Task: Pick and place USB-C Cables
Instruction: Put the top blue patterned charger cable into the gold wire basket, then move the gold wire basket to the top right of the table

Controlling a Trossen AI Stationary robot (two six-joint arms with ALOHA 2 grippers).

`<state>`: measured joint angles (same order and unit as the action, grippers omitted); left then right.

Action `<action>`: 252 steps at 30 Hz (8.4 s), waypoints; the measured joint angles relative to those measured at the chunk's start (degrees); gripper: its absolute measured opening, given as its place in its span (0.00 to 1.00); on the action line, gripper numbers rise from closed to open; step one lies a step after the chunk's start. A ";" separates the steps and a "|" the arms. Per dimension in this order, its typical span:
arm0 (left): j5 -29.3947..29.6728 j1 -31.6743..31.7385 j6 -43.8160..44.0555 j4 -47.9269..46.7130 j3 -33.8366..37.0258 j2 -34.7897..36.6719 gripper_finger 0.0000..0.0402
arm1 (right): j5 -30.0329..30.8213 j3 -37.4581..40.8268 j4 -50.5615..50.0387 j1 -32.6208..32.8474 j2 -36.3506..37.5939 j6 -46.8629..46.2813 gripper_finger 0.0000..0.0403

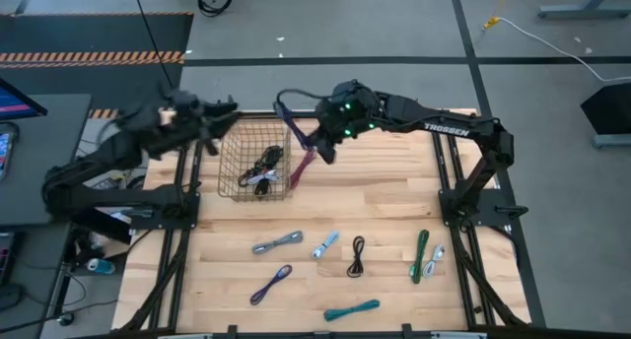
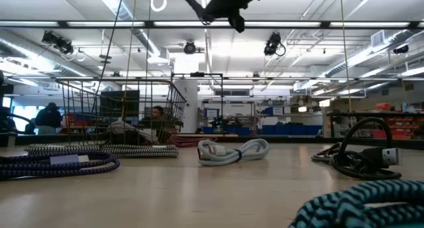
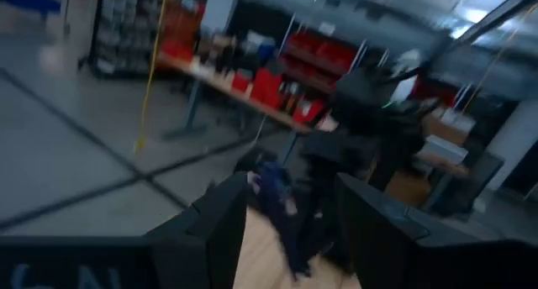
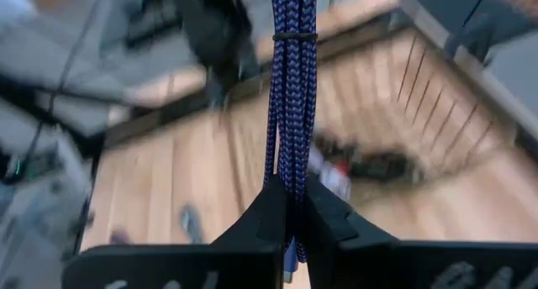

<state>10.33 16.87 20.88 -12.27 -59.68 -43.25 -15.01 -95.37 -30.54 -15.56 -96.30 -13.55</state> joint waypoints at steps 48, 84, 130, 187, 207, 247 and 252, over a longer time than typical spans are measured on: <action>0.17 -1.24 -3.25 -6.52 0.02 3.14 0.45 | 10.44 0.02 29.76 6.17 -24.34 -20.69 0.14; 6.66 -1.23 8.00 -27.06 0.09 -2.84 0.45 | 7.18 -0.02 4.62 -3.06 3.28 -1.80 0.32; -5.18 18.14 -6.30 -24.49 0.07 -34.02 0.45 | 4.93 10.37 -24.58 -3.67 5.41 10.58 0.32; 14.08 -8.34 3.96 -31.31 -13.75 -16.99 0.44 | -10.28 13.77 1.43 -12.10 -15.86 13.32 0.32; 14.11 -8.75 3.32 -31.91 -13.75 -16.93 0.44 | -9.83 -24.68 -38.49 -16.27 -36.14 22.12 0.32; 14.79 -8.69 3.64 -33.02 -13.70 -17.11 0.44 | 3.26 -38.16 -49.86 -10.97 -30.55 25.75 0.01; 17.24 -8.69 4.37 -34.68 -13.70 -17.12 0.44 | 7.30 -38.16 -46.86 -6.73 -22.48 24.79 0.01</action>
<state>27.57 8.19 25.26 -46.95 -73.38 -60.38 -7.70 -133.54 -77.40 -22.29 -118.78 11.24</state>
